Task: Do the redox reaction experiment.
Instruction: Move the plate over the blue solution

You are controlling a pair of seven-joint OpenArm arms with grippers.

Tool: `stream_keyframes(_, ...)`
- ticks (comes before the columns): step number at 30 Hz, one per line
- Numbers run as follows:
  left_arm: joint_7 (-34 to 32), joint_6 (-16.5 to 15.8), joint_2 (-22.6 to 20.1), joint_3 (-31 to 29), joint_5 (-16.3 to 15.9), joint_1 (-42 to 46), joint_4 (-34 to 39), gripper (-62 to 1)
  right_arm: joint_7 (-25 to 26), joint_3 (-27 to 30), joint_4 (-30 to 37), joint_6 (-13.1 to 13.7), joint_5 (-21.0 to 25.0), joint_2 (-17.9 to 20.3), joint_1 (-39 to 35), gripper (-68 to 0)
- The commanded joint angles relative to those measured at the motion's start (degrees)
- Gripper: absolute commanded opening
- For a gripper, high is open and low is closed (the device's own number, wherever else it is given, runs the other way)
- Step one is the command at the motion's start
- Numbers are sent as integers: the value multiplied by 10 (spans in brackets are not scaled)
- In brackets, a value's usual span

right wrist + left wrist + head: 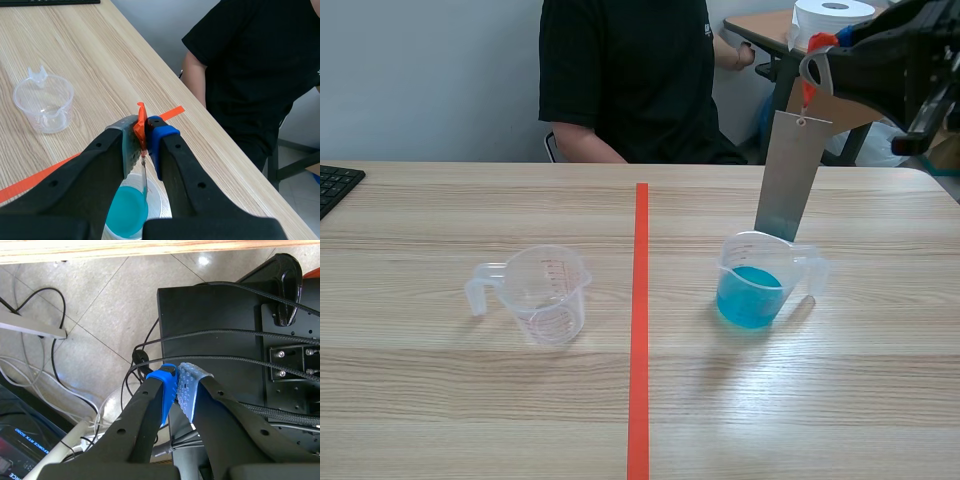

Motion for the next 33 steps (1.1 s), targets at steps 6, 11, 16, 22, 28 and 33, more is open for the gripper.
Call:
stream_keyframes(6,-6,0,3,-5,-3,6,8,-560,12,3,6,-2,2,7,7,-662)
stream_keyframes(11,-6,0,1,-5,-3,7,8,-560,12,3,6,-2,2,7,7,-662)
stream_keyframes(16,-24,3,-17,-7,-4,27,9,-560,11,3,6,-2,2,7,7,-662)
stream_keyframes(22,-90,1,-56,-7,-4,68,21,-560,11,3,6,-2,2,7,7,-662)
stream_keyframes(28,-104,-3,-112,-7,-30,100,65,-560,11,3,6,-2,2,6,7,-662)
stream_keyframes(33,-123,-25,-183,-7,-75,116,119,-560,11,3,6,-2,2,6,7,-662)
